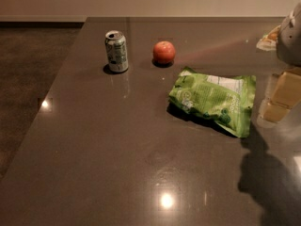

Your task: Pick green rice chip bag

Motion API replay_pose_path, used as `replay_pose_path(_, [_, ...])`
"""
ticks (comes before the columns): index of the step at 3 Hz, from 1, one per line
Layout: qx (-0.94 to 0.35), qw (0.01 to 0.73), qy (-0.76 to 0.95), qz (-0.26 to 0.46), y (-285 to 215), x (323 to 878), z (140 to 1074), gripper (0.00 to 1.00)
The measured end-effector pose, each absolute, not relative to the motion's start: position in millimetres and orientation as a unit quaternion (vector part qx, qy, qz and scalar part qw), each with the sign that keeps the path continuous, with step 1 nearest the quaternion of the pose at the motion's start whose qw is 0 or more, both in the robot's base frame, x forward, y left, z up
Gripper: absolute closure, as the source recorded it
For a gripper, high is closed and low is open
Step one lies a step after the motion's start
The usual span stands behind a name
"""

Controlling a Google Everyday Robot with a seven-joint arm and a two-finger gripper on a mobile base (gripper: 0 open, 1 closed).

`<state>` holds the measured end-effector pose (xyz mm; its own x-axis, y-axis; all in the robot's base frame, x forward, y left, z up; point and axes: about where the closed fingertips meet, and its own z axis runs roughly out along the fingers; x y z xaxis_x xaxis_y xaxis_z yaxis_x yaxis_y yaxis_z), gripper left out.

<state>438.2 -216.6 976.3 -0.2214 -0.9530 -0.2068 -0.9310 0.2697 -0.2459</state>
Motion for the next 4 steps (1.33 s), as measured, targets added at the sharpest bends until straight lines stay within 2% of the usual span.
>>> replay_pose_path(4, [-0.587,0.150,0.795,-0.020,-176.9,521.4,913.8,0.00])
